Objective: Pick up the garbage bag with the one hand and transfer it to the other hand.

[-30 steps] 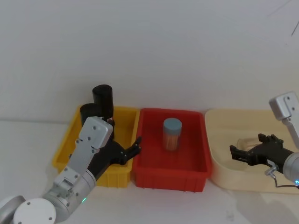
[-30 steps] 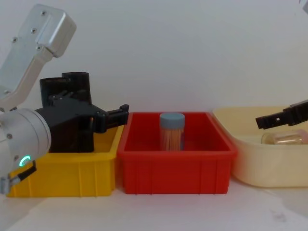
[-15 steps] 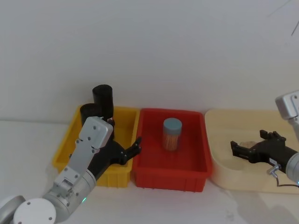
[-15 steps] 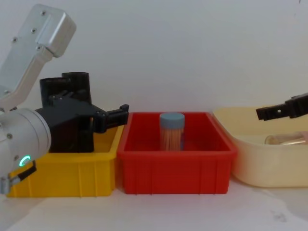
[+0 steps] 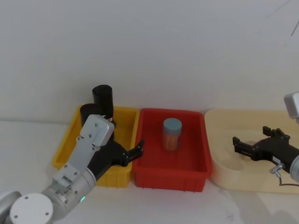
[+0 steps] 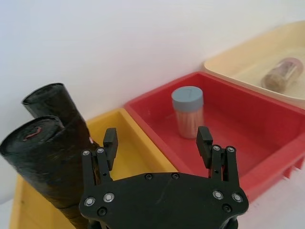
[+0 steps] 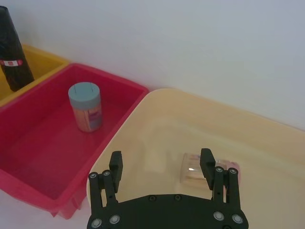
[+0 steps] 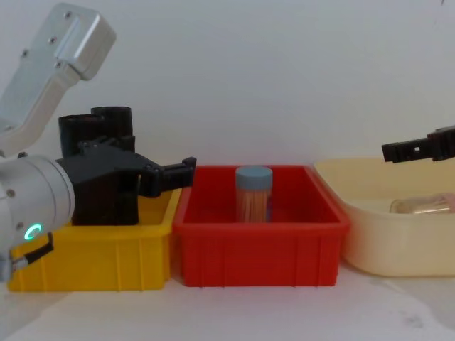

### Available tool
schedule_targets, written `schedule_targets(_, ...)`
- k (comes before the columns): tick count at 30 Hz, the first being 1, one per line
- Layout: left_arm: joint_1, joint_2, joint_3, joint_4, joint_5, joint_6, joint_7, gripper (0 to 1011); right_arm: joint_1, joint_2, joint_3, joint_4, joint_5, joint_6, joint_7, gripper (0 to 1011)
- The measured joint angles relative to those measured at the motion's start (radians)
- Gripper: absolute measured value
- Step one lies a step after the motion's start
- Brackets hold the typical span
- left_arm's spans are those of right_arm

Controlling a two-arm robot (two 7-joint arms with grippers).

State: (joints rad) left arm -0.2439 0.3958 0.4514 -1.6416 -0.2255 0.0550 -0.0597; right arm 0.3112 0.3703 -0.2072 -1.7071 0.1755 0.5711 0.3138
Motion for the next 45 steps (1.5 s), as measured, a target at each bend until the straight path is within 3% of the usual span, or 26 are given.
schedule_targets(11,0.011,0.053,-0.025,-0.078,-0.085,0.113,-0.11,1000,-0.011,-0.002,0.009,-0.013,0.006,-0.008,-0.004,999)
schedule_targets(18,0.045,0.076,-0.051,-0.134,-0.112,0.166,-0.122,1000,-0.014,-0.003,0.011,-0.017,0.008,-0.011,-0.004,999)
schedule_targets(29,0.104,0.074,-0.099,-0.201,-0.115,0.222,-0.055,1000,-0.017,-0.003,0.013,-0.021,0.009,-0.012,-0.005,999)
schedule_targets(45,0.146,0.026,-0.158,-0.231,-0.07,0.272,0.089,1000,-0.018,-0.003,0.015,-0.023,0.01,-0.013,-0.006,999)
